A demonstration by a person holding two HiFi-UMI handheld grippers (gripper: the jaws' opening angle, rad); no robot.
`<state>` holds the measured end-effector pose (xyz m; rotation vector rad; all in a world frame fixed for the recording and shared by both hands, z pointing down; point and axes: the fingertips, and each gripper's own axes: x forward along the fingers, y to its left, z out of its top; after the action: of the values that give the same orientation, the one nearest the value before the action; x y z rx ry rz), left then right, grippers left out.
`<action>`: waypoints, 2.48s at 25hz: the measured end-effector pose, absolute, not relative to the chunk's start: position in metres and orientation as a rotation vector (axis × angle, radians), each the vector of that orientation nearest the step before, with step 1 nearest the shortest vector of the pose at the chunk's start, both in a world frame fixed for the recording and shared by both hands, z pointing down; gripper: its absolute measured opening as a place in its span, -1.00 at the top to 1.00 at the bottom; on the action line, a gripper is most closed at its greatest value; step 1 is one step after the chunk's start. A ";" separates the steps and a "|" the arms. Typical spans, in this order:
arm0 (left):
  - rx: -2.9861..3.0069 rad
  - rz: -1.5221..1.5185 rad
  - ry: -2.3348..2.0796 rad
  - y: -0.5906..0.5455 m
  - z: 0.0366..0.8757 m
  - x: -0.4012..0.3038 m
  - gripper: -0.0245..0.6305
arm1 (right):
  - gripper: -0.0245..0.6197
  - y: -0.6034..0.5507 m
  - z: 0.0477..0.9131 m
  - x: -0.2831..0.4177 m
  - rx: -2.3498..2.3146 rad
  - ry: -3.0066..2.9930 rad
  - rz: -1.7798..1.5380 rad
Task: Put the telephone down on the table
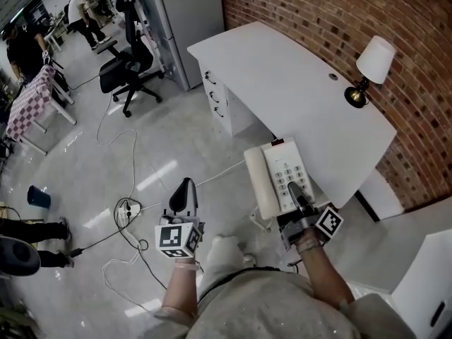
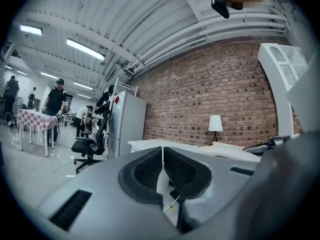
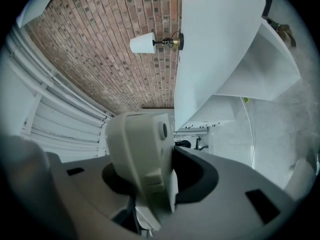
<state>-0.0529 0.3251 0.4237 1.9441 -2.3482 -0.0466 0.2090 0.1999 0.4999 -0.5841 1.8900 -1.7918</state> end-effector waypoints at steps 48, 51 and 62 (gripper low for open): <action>2.188 -0.007 -2.061 0.032 0.450 -0.216 0.88 | 0.39 -0.061 0.525 0.077 -0.860 1.553 -1.683; 2.192 -0.007 -2.060 0.018 0.450 -0.218 0.88 | 0.39 -0.075 0.527 0.070 -0.851 1.549 -1.695; 2.203 0.004 -2.071 -0.062 0.444 -0.228 0.88 | 0.39 -0.148 0.540 0.046 -0.853 1.563 -1.751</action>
<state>-0.2280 -0.0620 0.4439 2.2032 -2.0715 0.0039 0.0457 -0.1482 0.5395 -0.8530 1.5634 -1.7510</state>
